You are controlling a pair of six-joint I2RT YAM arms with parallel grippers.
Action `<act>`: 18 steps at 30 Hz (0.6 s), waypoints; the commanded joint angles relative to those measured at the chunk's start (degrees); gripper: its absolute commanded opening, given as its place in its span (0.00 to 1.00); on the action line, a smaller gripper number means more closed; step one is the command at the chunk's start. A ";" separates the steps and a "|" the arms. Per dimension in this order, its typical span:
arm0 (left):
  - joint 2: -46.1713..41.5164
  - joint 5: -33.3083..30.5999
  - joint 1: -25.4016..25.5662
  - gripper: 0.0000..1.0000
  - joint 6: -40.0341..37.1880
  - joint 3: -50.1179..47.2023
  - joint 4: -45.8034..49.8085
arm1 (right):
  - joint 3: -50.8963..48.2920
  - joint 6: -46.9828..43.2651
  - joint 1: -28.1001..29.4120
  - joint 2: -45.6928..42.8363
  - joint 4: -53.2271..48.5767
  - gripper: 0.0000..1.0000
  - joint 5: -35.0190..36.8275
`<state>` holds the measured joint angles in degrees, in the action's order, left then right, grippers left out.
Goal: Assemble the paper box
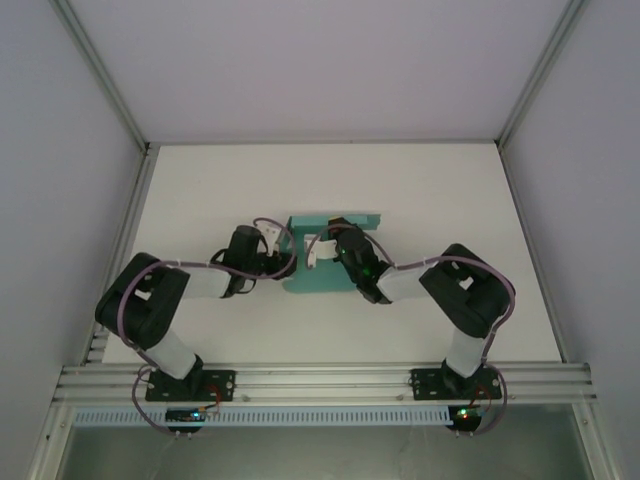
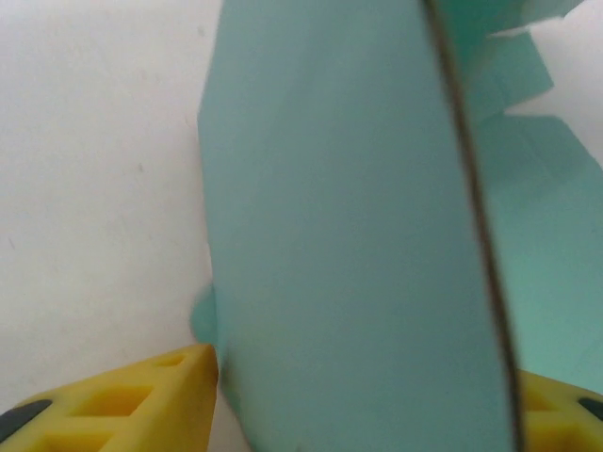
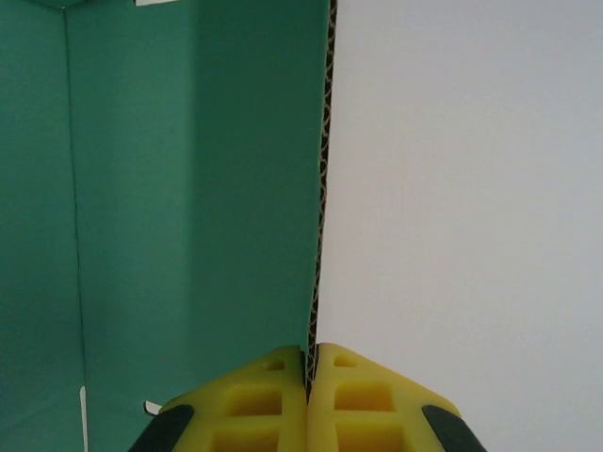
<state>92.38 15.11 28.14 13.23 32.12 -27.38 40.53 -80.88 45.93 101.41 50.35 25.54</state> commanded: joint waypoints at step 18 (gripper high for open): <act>-26.80 -15.03 -11.92 0.96 14.51 -1.65 26.23 | 1.87 2.03 -0.80 -1.04 -11.94 0.00 -1.13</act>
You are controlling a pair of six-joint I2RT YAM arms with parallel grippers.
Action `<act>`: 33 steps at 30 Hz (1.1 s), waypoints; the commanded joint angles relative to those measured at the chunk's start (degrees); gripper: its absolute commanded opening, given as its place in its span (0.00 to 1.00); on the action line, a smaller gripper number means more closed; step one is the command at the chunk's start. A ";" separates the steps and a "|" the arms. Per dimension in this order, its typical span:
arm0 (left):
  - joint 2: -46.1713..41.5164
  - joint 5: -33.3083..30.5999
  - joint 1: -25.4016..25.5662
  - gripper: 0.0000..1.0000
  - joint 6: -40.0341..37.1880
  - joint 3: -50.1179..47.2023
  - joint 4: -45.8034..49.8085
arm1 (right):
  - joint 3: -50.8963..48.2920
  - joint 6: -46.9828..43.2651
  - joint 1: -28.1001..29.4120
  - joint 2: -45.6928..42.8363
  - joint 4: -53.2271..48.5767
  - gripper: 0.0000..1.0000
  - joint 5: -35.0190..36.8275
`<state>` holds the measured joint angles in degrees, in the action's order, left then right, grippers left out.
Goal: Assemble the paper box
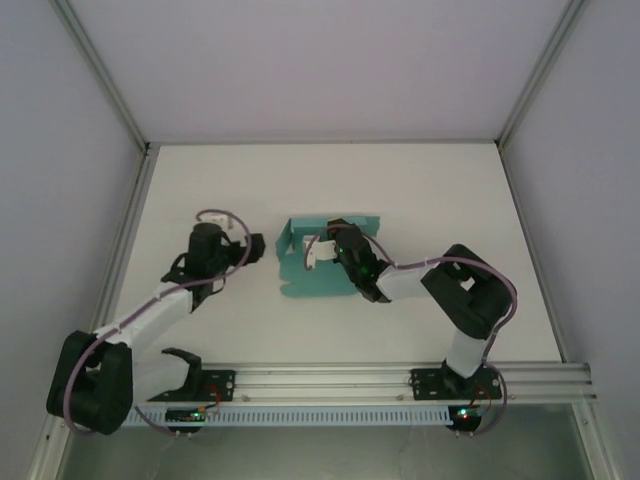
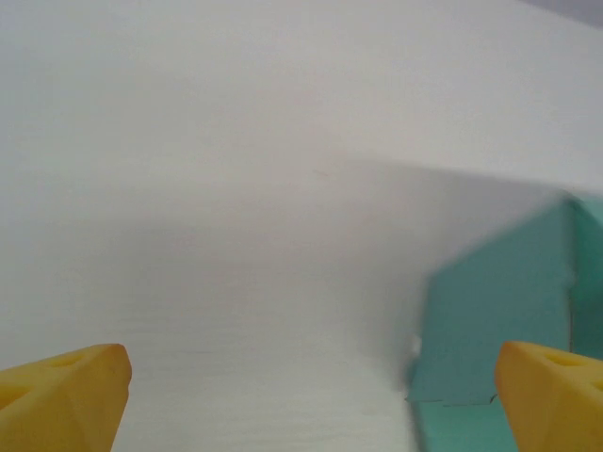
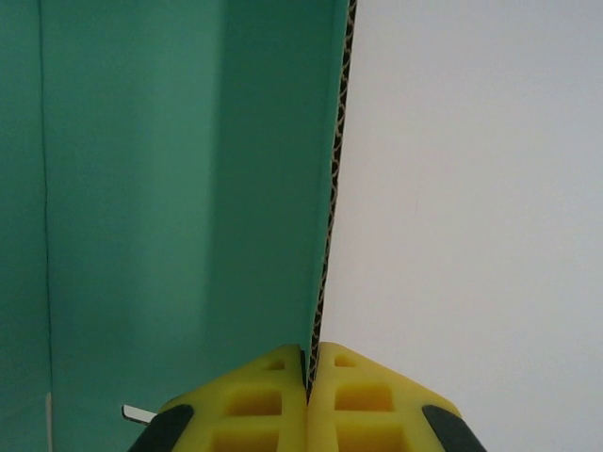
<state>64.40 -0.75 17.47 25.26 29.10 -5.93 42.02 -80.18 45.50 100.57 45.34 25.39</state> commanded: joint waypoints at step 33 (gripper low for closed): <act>22.24 24.57 -0.46 0.63 -3.05 7.49 -17.09 | 1.28 2.14 -0.13 1.03 -8.34 0.00 1.32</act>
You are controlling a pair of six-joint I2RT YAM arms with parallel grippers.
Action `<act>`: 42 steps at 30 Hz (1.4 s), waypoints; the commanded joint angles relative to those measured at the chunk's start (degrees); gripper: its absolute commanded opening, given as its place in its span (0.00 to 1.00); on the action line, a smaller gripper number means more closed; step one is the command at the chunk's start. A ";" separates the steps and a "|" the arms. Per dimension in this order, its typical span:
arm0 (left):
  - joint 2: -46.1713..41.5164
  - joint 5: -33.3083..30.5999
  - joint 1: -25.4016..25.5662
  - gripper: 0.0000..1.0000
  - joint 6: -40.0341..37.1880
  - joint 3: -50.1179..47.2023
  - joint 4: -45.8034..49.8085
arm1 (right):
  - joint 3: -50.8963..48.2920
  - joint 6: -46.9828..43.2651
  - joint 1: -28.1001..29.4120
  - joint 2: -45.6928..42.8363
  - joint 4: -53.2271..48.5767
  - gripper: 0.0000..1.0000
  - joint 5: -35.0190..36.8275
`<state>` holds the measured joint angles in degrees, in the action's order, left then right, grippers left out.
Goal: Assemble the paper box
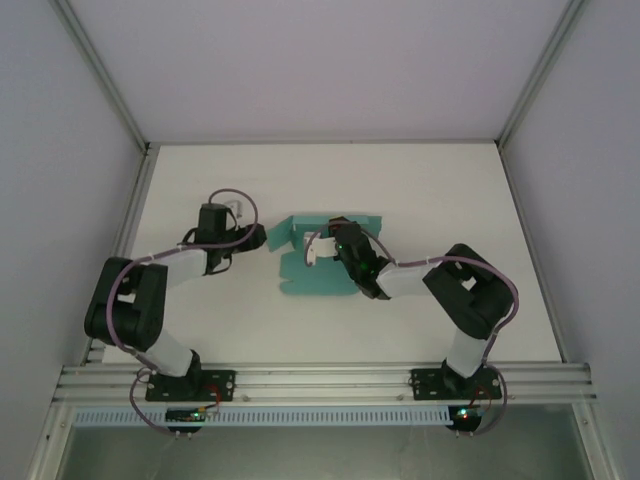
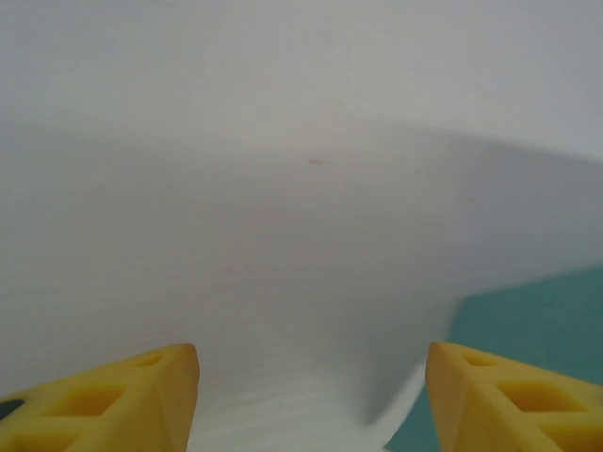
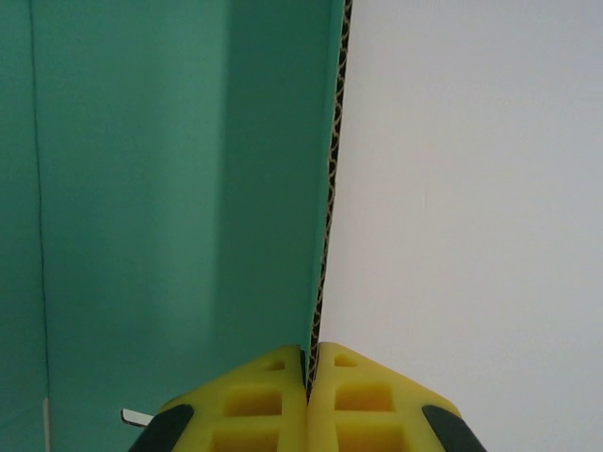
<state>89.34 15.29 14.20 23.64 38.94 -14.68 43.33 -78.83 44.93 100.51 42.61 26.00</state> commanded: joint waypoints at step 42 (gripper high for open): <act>12.05 0.36 15.84 0.58 -16.98 5.32 -28.20 | 0.04 2.99 0.49 1.92 -22.04 0.00 -7.21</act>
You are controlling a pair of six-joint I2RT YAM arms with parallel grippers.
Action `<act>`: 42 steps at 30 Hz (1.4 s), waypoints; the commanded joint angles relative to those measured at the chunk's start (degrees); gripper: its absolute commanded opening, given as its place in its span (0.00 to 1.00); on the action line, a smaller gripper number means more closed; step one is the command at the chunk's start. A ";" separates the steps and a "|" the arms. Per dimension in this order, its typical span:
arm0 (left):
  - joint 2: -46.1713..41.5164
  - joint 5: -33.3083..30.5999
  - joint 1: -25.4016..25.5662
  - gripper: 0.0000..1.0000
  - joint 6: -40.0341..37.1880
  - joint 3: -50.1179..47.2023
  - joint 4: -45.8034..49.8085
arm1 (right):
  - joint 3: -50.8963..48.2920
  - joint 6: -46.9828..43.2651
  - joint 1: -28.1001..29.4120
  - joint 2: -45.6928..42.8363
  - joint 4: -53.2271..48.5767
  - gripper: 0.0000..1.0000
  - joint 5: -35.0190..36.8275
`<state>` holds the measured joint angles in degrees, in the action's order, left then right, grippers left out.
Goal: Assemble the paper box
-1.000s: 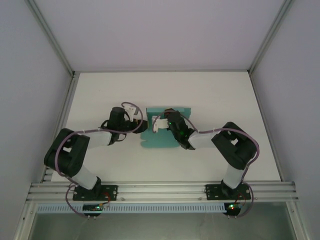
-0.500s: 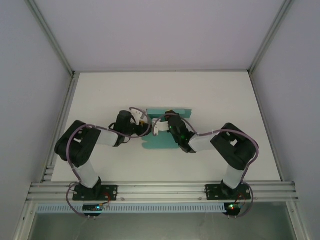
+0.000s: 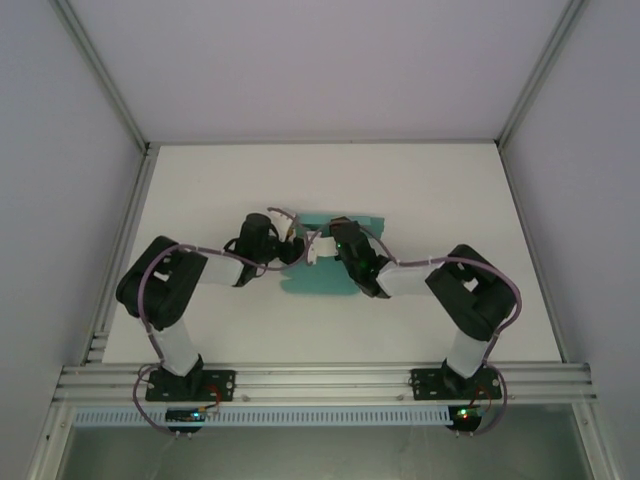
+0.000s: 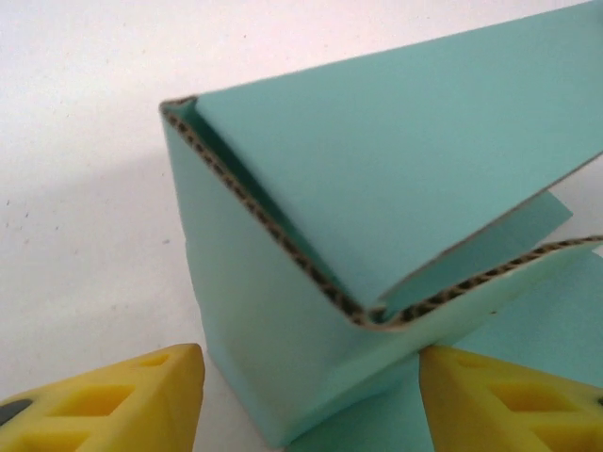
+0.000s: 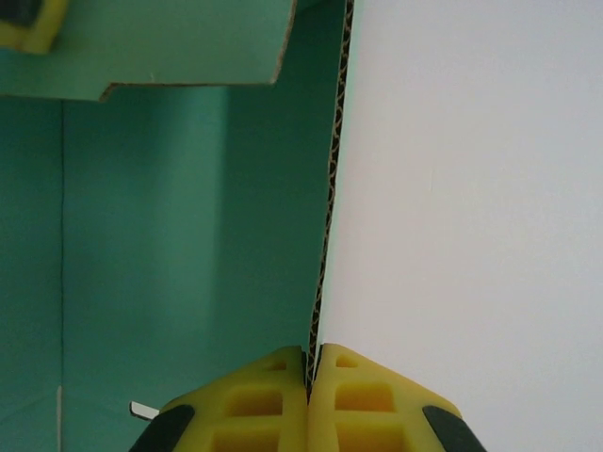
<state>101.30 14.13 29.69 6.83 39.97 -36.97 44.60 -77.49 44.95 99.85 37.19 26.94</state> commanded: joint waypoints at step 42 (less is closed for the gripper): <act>11.27 -22.59 4.42 0.17 6.61 13.41 3.48 | 2.78 7.61 -1.62 4.30 -21.22 0.00 -10.60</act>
<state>110.67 -9.58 35.11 14.04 53.84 -31.57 49.45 -71.07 42.06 100.60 29.47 25.67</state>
